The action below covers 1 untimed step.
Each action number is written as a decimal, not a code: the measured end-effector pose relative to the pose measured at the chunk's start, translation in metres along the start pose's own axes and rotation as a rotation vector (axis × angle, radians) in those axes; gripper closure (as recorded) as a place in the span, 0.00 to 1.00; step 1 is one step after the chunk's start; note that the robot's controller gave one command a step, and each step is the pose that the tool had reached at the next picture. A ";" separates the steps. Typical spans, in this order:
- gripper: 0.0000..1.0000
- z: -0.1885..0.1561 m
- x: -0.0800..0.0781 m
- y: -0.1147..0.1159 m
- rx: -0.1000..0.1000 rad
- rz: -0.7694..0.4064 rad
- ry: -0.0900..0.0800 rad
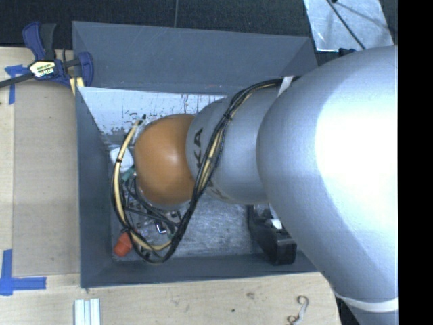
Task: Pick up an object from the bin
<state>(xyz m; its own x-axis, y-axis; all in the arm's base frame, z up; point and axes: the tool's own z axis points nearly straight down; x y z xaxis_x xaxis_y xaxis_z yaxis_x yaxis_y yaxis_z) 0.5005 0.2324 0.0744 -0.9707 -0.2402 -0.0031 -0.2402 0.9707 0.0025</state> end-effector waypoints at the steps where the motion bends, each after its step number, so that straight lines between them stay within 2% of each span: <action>1: 1.00 -0.001 0.000 -0.004 0.002 0.006 0.000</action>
Offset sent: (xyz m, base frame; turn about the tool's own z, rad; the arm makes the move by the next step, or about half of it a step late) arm 0.0000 0.0000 0.0000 0.0000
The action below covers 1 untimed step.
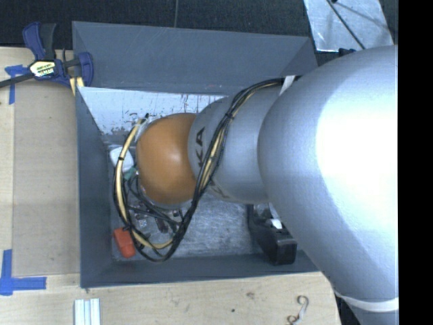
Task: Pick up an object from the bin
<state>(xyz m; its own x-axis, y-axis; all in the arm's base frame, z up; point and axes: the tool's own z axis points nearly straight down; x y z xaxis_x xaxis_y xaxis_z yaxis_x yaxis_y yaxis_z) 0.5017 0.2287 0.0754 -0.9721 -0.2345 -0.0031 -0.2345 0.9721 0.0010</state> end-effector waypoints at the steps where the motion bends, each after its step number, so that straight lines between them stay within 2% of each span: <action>1: 0.00 0.000 0.000 0.000 0.000 0.001 0.000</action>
Offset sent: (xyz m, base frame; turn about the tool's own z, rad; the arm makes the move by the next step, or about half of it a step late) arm 0.0000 0.0000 0.0000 0.0000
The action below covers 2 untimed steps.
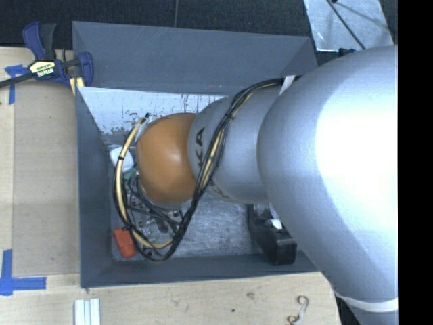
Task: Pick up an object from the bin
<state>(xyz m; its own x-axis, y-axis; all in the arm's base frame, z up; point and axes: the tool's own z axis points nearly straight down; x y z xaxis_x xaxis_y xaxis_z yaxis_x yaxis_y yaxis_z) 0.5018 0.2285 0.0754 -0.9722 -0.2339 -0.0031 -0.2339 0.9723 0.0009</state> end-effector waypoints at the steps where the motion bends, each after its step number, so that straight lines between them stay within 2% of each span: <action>1: 0.00 -0.004 -0.004 -0.002 0.000 -0.266 -0.003; 2: 0.00 0.005 0.031 -0.083 0.001 -0.540 0.004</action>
Offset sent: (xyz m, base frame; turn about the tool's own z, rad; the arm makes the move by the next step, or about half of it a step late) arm 0.0029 -0.0007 0.0043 -0.2660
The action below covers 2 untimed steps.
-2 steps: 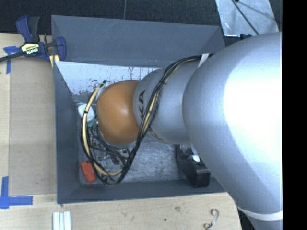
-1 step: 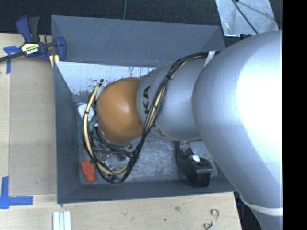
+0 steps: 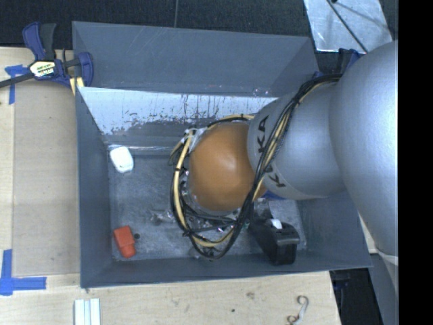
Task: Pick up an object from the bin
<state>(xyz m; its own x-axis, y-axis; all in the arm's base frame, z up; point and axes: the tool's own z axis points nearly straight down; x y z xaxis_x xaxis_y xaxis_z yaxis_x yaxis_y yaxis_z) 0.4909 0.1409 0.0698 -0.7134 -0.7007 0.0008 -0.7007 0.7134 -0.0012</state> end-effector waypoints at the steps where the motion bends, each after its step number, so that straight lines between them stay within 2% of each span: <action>1: 0.00 -0.060 -0.059 0.043 0.000 -0.021 -0.012; 2: 0.00 -0.009 -0.066 0.073 -0.001 -0.299 0.001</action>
Offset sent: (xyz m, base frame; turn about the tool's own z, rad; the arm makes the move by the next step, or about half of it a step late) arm 0.0100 0.0678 0.0560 -0.0161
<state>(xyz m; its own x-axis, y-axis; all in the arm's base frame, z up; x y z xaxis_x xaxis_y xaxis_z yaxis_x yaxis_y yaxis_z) 0.4869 0.2391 0.0783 -0.4752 -0.8799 0.0023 -0.8799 0.4752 0.0005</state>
